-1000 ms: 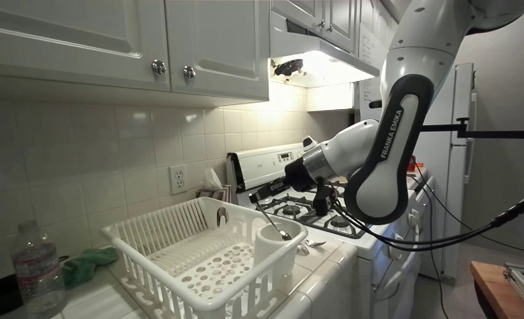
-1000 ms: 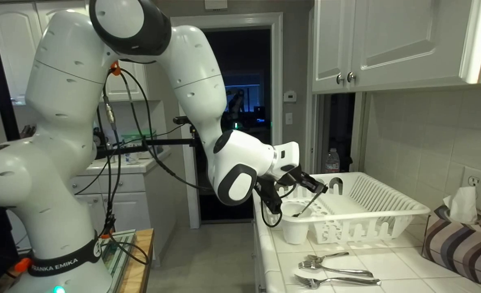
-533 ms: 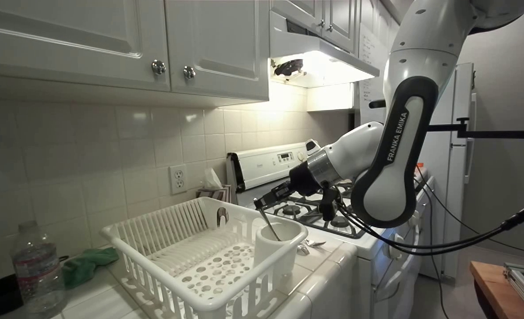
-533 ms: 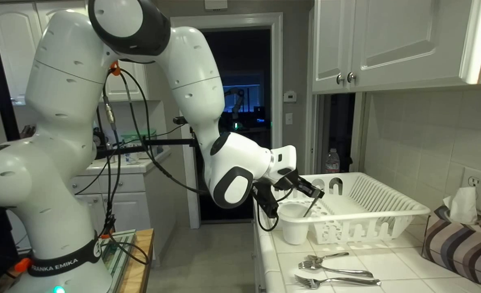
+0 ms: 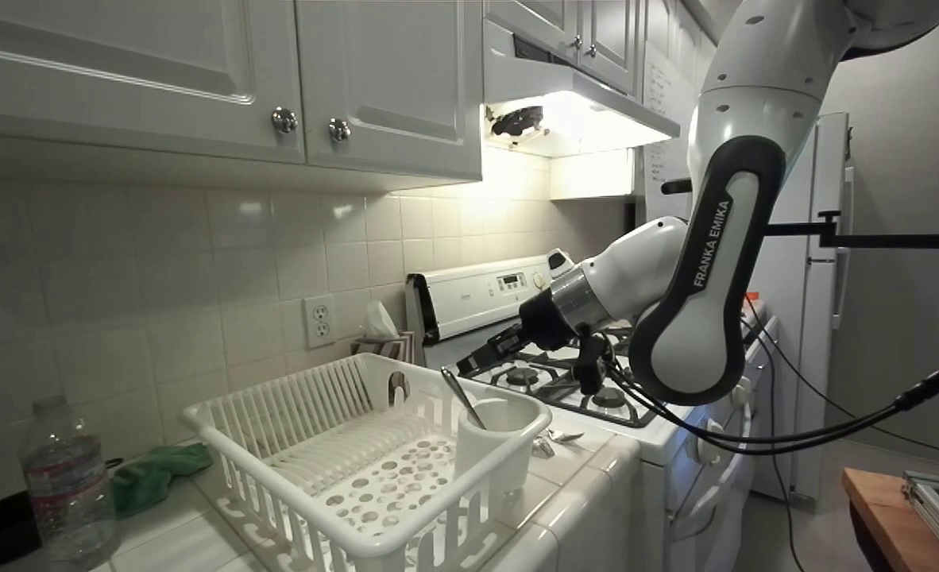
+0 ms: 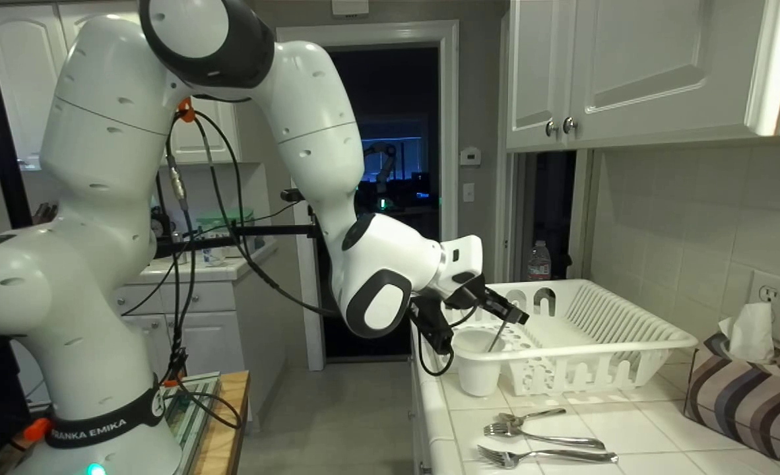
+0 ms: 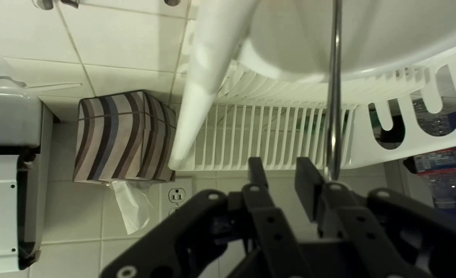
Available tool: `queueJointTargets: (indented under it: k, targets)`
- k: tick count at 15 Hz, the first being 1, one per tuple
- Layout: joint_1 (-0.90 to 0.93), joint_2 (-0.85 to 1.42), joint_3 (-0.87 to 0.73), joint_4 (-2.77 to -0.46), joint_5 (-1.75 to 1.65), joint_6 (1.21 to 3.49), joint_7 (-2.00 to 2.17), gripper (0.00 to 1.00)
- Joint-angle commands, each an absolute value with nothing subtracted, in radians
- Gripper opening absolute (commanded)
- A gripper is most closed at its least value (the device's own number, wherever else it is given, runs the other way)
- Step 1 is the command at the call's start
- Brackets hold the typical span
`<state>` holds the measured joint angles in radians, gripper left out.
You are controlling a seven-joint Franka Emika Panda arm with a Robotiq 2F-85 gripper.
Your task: Put one silver spoon and silver fork on the dishrack.
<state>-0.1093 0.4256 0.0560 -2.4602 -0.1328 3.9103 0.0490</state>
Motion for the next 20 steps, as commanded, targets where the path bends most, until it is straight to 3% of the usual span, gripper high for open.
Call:
queueJointTargets:
  k: [1,7,15,20]
  targets:
    - [-0.102,0.372,0.043,-2.489,-0.149,3.872,0.058,0.59]
    - [-0.124,0.241,0.042,-2.498,-0.146,3.645,0.099,0.99]
    - [-0.212,0.095,0.027,-2.379,-0.133,3.019,0.043,1.0]
    - [-0.168,0.178,-0.096,-2.255,-0.133,2.855,0.014,1.0]
